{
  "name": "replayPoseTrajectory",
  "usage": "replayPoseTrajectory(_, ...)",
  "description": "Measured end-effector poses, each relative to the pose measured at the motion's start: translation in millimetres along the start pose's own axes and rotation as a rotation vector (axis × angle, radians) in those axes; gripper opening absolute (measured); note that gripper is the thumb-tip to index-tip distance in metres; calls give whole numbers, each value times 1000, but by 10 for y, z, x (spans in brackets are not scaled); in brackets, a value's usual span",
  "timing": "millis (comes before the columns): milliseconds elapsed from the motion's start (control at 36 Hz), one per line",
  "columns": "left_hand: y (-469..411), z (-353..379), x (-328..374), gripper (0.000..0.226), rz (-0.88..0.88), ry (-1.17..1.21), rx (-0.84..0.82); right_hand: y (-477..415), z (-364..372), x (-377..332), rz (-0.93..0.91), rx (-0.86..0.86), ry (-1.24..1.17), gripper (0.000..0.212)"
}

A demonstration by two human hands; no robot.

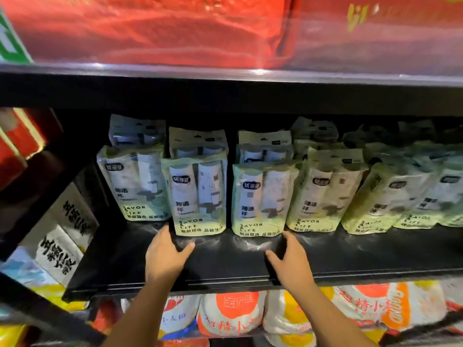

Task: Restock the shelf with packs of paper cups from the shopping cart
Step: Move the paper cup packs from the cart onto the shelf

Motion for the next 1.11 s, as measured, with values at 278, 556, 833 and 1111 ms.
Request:
replayPoseTrajectory(278, 1084, 60, -174, 61, 57, -327, 71, 302, -278, 485, -379, -219, 346, 58)
replayPoseTrajectory(556, 2462, 220, 213, 47, 77, -240, 25, 814, -587, 972, -575, -398, 413, 50)
replayPoseTrajectory(833, 3348, -428, 75, 51, -231, -402, 89, 1451, -576, 956, -612, -653, 409, 61)
replayPoseTrajectory(1111, 3939, -1159, -286, 52, -453, -400, 183, 1980, -336, 299, -750, -743, 385, 66)
Point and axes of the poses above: each hand's wrist, its own y-axis away from the middle knuckle, its own z-axis out of the palm, x = y × z, the point moved 1 cm from there along -y, towards the middle knuckle, and after that the axes turned 8 degrees about x, right-handed, at the moved point
